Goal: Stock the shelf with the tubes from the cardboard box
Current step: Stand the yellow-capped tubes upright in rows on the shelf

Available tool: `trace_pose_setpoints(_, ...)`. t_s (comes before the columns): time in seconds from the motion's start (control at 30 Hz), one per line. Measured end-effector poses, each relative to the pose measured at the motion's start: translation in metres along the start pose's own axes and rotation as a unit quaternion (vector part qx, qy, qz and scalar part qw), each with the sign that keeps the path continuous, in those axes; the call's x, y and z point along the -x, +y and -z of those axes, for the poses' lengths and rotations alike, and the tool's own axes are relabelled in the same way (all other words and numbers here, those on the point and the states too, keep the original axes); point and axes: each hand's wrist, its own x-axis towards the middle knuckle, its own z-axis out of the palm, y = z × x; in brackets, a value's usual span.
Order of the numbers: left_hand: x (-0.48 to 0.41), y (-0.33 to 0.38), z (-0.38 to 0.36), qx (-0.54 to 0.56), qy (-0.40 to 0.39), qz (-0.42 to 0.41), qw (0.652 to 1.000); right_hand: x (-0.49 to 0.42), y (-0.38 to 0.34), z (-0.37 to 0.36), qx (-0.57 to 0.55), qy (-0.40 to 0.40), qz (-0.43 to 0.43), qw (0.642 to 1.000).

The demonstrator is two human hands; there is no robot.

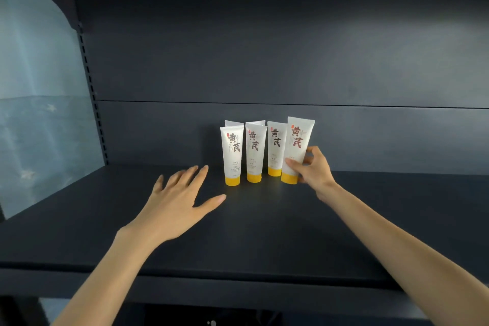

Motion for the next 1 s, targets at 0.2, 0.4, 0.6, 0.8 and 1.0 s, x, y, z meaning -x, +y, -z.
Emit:
trace_pose_setpoints(0.2,0.005,-0.011,-0.005,0.035,-0.007,0.017,0.999,-0.015,0.01,-0.021,0.093,0.002,0.029,0.995)
trace_pose_setpoints(0.4,0.006,-0.014,-0.009,0.06,0.0,0.022,0.998,-0.021,0.019,-0.037,0.112,-0.002,0.043,0.993)
trace_pose_setpoints(0.6,0.004,-0.013,-0.009,0.072,0.001,0.027,0.997,-0.028,0.017,-0.044,0.149,-0.018,0.025,0.988)
trace_pose_setpoints(0.8,0.001,-0.012,-0.006,0.075,0.003,0.017,0.997,-0.026,0.015,-0.046,0.139,-0.005,0.009,0.99)
trace_pose_setpoints(1.0,0.001,-0.014,0.0,0.073,0.007,-0.006,0.997,-0.02,0.011,-0.042,0.159,-0.01,-0.012,0.987)
